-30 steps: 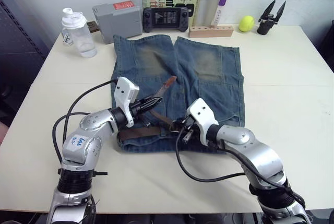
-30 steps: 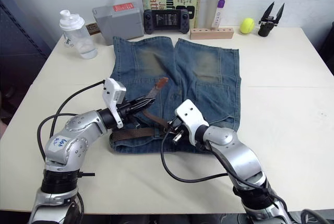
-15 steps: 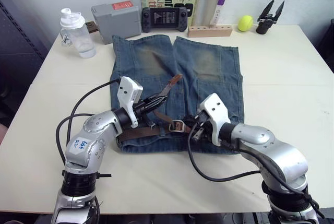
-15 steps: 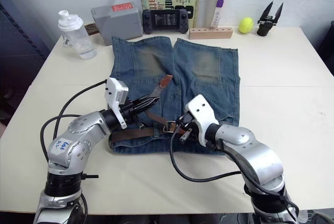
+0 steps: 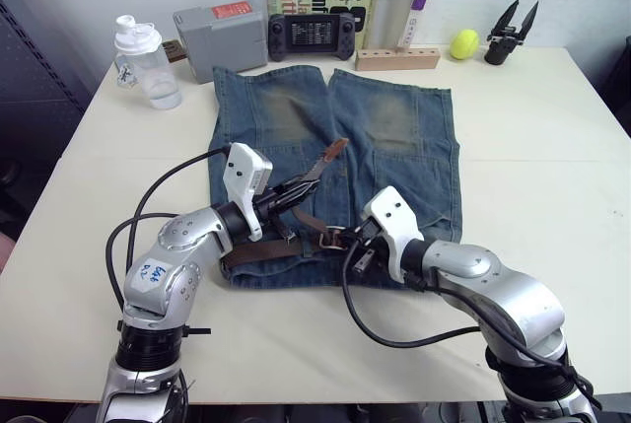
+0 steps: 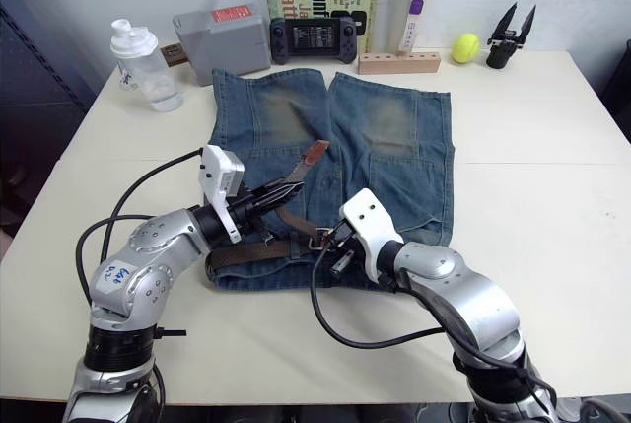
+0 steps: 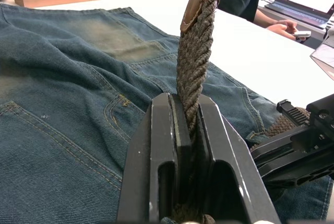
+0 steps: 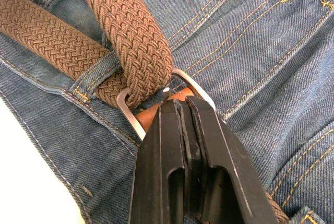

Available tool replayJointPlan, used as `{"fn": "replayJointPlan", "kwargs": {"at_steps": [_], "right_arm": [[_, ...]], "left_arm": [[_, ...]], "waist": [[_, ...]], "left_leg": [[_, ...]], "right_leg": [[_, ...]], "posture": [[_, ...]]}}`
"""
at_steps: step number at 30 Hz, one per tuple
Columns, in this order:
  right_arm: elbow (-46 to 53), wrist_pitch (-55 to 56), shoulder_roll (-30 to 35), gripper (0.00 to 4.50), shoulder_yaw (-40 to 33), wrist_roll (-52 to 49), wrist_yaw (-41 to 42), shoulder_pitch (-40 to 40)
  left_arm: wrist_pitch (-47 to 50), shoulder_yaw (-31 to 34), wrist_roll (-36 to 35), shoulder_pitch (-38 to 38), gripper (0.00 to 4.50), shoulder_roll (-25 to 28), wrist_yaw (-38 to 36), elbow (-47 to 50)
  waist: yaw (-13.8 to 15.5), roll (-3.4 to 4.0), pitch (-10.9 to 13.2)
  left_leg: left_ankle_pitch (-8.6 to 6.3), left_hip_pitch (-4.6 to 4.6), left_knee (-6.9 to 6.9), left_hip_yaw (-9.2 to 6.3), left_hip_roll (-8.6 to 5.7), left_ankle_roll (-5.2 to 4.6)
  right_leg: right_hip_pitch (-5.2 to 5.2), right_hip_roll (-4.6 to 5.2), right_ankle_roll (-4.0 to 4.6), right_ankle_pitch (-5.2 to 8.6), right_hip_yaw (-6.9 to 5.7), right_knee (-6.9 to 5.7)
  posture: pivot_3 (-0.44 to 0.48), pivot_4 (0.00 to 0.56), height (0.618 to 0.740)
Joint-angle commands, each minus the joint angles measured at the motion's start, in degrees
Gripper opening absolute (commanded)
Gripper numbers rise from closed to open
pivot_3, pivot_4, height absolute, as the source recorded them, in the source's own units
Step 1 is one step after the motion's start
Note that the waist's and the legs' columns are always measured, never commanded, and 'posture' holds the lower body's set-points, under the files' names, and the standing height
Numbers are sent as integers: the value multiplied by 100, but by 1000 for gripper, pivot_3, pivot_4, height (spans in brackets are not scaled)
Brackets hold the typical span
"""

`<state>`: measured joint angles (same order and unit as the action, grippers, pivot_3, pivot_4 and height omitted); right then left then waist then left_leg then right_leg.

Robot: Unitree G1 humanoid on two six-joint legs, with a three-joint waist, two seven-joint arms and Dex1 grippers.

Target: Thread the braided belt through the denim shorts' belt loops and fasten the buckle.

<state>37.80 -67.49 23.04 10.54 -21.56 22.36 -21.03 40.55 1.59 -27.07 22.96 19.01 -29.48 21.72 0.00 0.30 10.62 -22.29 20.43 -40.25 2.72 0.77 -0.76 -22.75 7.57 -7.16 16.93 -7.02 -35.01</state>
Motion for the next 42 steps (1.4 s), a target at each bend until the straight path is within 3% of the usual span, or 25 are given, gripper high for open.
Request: {"fn": "replayJointPlan", "kwargs": {"at_steps": [1, 11, 25, 42], "right_arm": [[21, 84, -51, 23, 206, 49, -103, 9], [-168, 427, 0, 23, 921, 338, -105, -454], [95, 373, 204, 23, 521, 262, -34, -425], [-649, 590, 163, 23, 976, 433, 105, -471]], "left_arm": [[-36, 29, -121, 47, 0, 37, 9, 254], [11, -9, -126, 27, 0, 68, -2, 277], [-20, -19, -88, -33, 0, 331, -149, 248], [-57, -82, -68, -44, 0, 372, -138, 340]], "waist": [[-3, 0, 0], [-11, 0, 0], [-7, 0, 0], [-8, 0, 0]], "left_leg": [[0, 0, 1, 0, 0, 0], [0, -1, 1, 1, 2, 0], [0, -1, 5, 1, 1, 0], [0, -1, 5, 2, 1, 0]], "right_leg": [[0, 0, 0, 0, 0, 0], [0, -2, 0, 0, 0, 1], [-1, 0, 0, 0, -1, 3], [-1, -1, 0, 0, 0, 4]], "posture": [[0, 150, 731], [0, 150, 731], [0, 150, 731], [0, 150, 731]]}}
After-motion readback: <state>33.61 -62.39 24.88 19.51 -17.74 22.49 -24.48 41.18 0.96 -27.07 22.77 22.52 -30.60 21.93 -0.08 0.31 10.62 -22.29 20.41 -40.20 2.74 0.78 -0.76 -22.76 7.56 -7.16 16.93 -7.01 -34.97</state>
